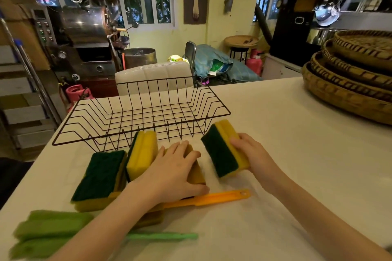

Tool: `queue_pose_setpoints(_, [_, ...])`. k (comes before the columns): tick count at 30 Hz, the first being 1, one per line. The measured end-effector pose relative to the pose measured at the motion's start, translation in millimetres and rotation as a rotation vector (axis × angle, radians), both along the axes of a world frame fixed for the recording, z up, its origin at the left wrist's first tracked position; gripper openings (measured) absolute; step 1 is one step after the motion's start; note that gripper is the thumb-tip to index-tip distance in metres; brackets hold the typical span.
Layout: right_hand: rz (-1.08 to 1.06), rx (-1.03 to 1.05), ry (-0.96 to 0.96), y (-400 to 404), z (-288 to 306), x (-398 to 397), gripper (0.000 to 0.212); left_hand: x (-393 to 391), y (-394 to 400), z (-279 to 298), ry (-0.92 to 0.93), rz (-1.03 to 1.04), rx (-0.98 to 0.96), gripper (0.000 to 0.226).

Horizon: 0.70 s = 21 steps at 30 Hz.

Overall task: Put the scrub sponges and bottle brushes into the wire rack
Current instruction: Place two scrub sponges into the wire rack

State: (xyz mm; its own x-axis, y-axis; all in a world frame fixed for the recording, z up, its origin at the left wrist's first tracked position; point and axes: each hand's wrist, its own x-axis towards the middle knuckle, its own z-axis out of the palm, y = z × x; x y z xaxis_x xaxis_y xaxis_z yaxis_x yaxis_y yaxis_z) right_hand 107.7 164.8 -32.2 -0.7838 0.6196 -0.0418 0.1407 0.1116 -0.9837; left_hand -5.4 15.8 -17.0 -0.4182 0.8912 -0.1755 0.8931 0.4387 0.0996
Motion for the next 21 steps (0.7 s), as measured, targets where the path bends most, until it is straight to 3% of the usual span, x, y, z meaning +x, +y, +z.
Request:
queue_pose_setpoints(2, [-0.037,-0.285,0.004,1.0,0.7,-3.6,0.021,-0.9,-0.8,-0.5,-0.006,-0.008,0.013,0.080])
queue_pose_setpoints(3, [-0.039,-0.325,-0.020,1.7,1.0,-4.8,0.023,-1.2,-1.3,-1.1,-0.007,-0.014,0.016,0.080])
queue_pose_setpoints(10, [-0.088,-0.066,-0.202,12.7,-4.8,-8.8,0.026,-1.8,-1.2,-3.8,-0.002,-0.024,0.034,0.080])
queue_pose_setpoints(14, [-0.105,0.097,-0.160,11.5,-5.5,-9.0,0.025,-2.1,-1.1,-2.2,0.000,-0.024,0.061,0.079])
queue_pose_setpoints(21, [-0.056,0.354,-0.109,1.7,-14.6,-6.7,0.045,-3.5,-2.2,6.4,-0.108,0.046,0.266,0.082])
